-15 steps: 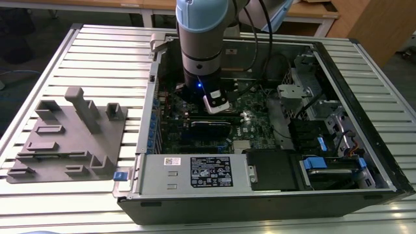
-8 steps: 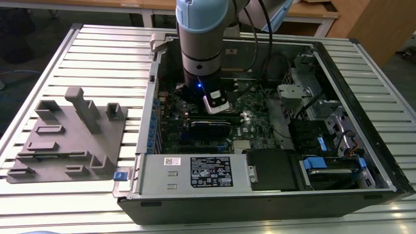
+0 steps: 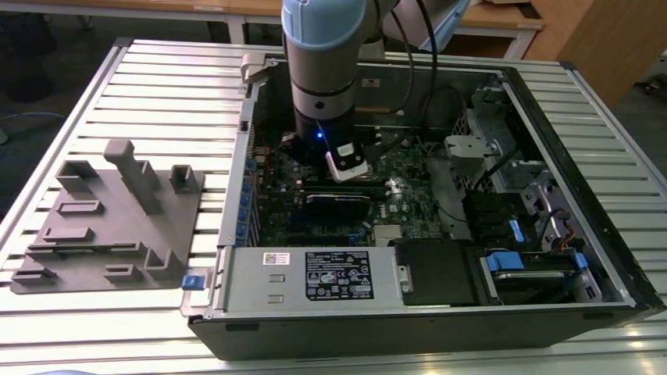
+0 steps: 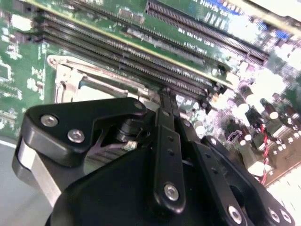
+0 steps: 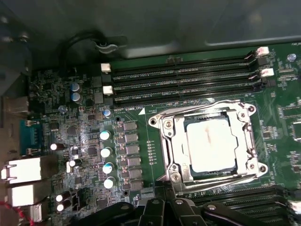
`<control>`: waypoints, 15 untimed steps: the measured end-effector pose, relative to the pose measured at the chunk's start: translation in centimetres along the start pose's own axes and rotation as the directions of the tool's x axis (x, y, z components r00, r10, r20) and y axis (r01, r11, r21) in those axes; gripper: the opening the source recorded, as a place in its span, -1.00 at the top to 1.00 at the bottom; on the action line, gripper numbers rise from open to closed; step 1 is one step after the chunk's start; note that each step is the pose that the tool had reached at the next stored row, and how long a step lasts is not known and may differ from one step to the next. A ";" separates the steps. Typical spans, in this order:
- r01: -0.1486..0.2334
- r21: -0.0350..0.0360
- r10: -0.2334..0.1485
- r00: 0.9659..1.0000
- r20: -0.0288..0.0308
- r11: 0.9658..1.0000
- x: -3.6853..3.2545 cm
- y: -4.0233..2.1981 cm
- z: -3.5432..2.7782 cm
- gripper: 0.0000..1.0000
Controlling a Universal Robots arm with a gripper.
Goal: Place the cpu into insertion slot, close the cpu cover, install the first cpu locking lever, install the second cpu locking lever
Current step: 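Install the second cpu locking lever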
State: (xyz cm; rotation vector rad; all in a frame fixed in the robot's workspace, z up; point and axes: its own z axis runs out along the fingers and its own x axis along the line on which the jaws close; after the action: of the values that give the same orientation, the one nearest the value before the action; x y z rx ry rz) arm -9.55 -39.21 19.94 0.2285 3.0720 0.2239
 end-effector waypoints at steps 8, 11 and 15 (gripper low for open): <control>0.000 0.000 0.000 1.000 0.000 1.000 -0.11 0.39 -2.60 0.79; 0.000 0.000 0.000 1.000 0.000 1.000 -0.14 0.45 -3.04 0.79; 0.000 0.001 0.000 1.000 0.000 1.000 -0.82 0.56 -2.99 0.79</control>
State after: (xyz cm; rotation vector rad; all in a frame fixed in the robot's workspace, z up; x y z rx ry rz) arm -8.85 -39.20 23.01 0.2287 3.0724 0.2230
